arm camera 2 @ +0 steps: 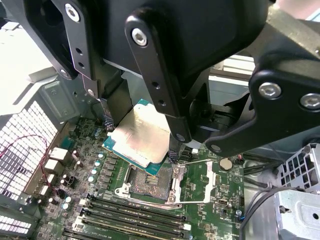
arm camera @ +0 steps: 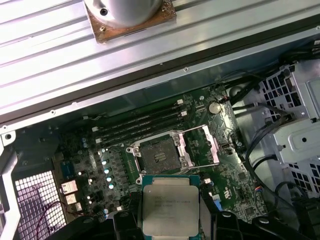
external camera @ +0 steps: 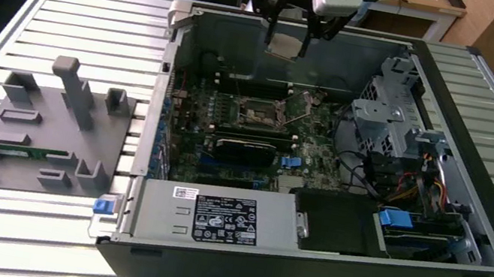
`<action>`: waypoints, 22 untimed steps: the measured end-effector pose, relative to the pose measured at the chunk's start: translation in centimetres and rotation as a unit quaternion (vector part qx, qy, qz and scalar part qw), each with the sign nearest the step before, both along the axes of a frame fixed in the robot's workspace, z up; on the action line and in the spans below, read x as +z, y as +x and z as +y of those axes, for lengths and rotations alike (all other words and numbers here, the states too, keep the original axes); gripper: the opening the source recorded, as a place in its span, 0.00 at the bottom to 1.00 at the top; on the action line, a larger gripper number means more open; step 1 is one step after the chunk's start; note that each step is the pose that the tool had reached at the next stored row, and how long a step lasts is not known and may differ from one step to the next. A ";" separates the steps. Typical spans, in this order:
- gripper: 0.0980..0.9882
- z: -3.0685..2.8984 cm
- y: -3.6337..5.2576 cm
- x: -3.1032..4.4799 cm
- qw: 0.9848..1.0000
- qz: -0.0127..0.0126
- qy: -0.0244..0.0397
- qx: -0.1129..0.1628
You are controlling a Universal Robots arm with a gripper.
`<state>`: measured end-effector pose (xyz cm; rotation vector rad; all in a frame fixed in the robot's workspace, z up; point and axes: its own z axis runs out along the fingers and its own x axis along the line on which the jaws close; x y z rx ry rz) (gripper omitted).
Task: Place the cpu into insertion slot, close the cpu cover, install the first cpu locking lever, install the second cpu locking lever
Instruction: 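Place the cpu into insertion slot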
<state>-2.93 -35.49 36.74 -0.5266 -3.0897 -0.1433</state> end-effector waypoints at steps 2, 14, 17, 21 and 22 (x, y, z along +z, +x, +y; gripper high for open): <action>0.50 0.00 0.00 0.00 1.000 0.000 0.000 -0.001; 0.50 0.00 0.00 -0.01 1.000 0.000 0.000 -0.019; 0.50 0.00 0.00 -0.01 1.000 0.000 0.000 -0.025; 0.50 0.00 -0.01 -0.03 0.999 0.000 0.000 -0.039; 0.50 0.00 -0.01 -0.03 0.999 0.000 0.000 -0.043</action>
